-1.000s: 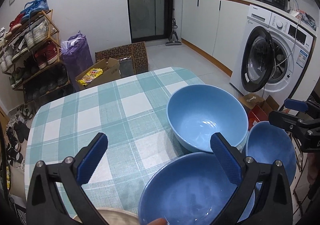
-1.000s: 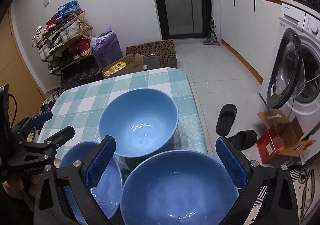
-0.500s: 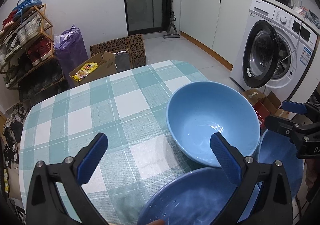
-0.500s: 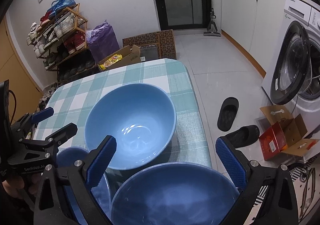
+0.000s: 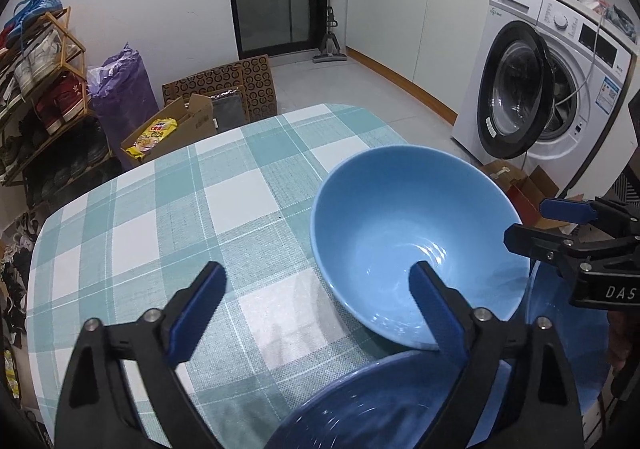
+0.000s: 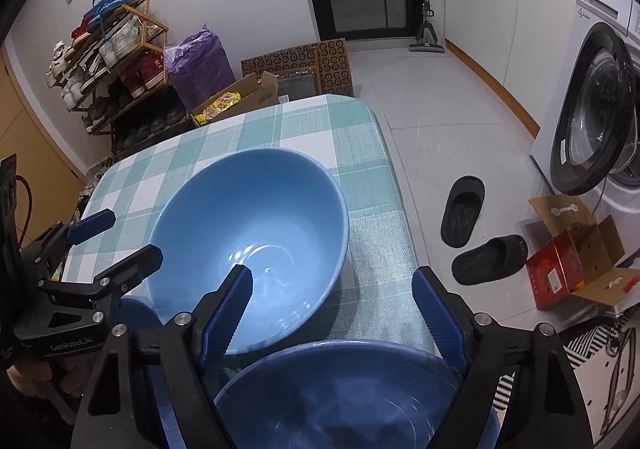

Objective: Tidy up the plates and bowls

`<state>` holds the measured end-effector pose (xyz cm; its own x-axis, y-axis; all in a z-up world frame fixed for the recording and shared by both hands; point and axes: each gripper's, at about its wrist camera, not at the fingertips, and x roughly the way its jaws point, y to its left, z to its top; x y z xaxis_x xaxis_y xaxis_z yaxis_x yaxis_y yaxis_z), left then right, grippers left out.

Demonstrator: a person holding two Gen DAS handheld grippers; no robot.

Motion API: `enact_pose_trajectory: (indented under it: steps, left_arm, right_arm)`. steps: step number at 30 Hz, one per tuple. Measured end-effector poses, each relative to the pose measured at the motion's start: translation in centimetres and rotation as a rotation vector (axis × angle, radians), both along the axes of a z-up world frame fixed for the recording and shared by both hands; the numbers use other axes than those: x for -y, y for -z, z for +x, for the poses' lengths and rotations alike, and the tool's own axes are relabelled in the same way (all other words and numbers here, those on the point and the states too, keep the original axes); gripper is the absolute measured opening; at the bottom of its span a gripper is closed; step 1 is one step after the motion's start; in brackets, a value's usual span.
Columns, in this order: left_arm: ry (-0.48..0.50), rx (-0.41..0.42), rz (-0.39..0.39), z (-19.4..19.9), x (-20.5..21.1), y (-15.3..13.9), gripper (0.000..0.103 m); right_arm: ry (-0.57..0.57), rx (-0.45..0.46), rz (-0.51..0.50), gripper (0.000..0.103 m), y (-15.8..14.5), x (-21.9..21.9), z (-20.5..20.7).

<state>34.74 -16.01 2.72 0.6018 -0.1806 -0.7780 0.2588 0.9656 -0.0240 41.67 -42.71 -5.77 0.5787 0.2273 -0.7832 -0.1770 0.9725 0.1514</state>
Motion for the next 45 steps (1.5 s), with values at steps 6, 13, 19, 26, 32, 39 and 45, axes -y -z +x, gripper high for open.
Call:
enact_pose_trajectory:
  steps: [6, 13, 19, 26, 32, 39, 45]
  left_arm:
    - [0.015, -0.035, -0.009, 0.4, 0.3, 0.6, 0.072]
    - [0.037, -0.074, -0.026, 0.7, 0.8, 1.1, 0.052]
    - [0.053, -0.086, -0.033, 0.7, 1.3, 1.4, 0.039]
    - [0.056, -0.082, -0.040, 0.7, 1.2, 1.5, 0.029]
    - [0.059, -0.079, -0.040, 0.6, 1.1, 1.4, 0.026]
    - [0.057, -0.063, -0.045, 0.5, 0.9, 1.2, 0.025]
    - [0.057, -0.046, -0.049, 0.3, 0.9, 0.8, 0.025]
  right_arm:
    - [-0.014, -0.023, -0.006, 0.072, 0.9, -0.3, 0.5]
    - [-0.031, -0.044, 0.003, 0.058, 1.5, -0.5, 0.9]
    - [-0.043, -0.047, 0.007, 0.050, 1.8, -0.6, 0.8]
    - [-0.048, -0.044, 0.001, 0.034, 1.9, -0.6, 0.8]
    - [-0.046, -0.027, -0.031, 0.026, 1.9, -1.2, 0.8]
    - [-0.042, -0.012, -0.046, 0.023, 1.7, -1.2, 0.6]
    - [-0.040, 0.010, -0.053, 0.023, 1.2, -1.0, 0.2]
